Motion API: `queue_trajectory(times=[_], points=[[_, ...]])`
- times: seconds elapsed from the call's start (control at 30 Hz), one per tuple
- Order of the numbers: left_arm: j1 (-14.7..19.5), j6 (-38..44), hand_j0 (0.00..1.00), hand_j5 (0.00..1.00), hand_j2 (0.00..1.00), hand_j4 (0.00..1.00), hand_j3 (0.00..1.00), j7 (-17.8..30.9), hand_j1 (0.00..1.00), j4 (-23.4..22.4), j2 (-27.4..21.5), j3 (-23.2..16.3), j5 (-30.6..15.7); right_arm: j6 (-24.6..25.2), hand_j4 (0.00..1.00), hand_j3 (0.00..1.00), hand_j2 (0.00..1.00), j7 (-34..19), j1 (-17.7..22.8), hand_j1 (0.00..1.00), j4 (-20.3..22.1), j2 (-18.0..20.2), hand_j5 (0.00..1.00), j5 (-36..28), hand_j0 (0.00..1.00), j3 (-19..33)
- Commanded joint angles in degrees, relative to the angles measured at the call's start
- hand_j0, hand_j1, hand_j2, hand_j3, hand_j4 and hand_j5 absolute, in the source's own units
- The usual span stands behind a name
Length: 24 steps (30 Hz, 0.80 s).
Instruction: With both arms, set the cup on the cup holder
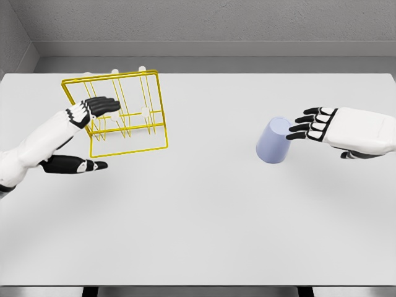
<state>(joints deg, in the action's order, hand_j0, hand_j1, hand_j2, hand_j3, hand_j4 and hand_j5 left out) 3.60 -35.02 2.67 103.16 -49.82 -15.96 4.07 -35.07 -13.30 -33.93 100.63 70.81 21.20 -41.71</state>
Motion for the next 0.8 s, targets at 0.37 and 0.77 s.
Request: queue_trajectory(times=[0.37,0.77], points=[[-0.35,0.02,1.00,1.00,1.00,1.00,1.00,-0.03,1.00,0.02,1.22,0.22,-0.29,0.07,1.00,1.00,1.00,-6.39,-11.77,1.00,-12.03,-10.33,1.00,0.42,1.00,-8.65],[-5.89,0.02,1.00,1.00,1.00,1.00,1.00,-0.38,1.00,0.02,0.43,-2.15,-9.96,0.07,1.00,1.00,1.00,-11.84,-17.58,1.00,-18.36,-17.10,1.00,4.28,1.00,-10.14]])
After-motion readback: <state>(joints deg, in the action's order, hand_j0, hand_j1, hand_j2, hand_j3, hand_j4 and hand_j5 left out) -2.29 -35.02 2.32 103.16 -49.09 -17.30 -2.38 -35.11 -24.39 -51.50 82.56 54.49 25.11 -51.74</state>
